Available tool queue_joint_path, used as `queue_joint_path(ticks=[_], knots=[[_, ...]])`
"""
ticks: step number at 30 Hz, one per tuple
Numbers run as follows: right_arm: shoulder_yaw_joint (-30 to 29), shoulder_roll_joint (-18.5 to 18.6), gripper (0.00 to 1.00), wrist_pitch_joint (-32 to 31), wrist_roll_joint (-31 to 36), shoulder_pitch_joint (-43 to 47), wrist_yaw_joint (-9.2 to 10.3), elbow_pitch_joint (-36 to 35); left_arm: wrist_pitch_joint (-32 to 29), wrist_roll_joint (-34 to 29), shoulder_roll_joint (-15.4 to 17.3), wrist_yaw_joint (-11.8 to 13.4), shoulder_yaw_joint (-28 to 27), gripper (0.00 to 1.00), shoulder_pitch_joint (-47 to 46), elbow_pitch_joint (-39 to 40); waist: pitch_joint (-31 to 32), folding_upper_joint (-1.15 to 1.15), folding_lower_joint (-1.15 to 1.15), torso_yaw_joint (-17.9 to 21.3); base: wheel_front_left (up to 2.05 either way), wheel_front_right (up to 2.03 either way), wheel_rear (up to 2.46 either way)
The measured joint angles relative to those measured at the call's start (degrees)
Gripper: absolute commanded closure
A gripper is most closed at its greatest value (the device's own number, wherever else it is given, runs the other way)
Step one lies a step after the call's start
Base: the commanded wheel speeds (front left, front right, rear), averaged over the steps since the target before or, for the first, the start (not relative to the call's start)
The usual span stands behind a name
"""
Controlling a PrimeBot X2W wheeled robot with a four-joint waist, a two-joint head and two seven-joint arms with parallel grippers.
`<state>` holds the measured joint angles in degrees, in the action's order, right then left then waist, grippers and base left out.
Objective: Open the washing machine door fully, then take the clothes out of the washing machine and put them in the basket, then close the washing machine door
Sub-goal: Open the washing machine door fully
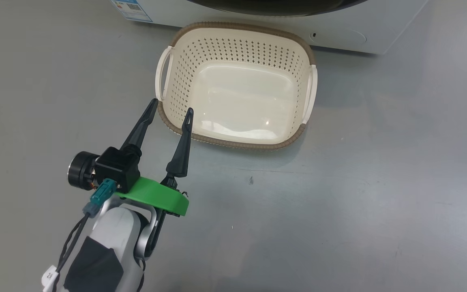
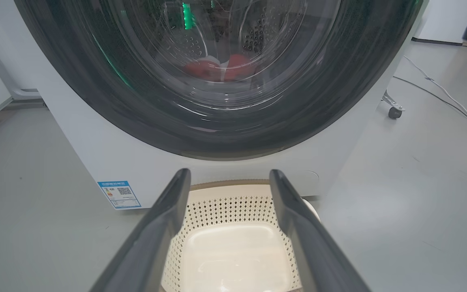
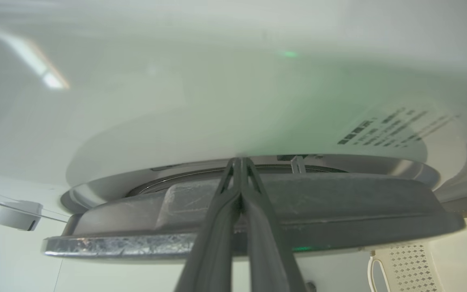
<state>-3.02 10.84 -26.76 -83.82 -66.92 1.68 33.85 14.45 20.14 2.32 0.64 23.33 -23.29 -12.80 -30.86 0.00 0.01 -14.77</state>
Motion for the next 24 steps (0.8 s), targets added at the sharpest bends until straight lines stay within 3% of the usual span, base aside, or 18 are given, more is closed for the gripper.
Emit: queue_joint_path(ticks=[24], knots=[[0.2, 1.5, 1.0, -9.0, -4.0, -2.3, -1.12, 6.0, 0.0, 0.1, -0.4, 0.0, -0.4, 0.0, -0.8, -1.4, 0.2, 0.0, -0.01, -0.4, 0.0, 0.0, 0.0]])
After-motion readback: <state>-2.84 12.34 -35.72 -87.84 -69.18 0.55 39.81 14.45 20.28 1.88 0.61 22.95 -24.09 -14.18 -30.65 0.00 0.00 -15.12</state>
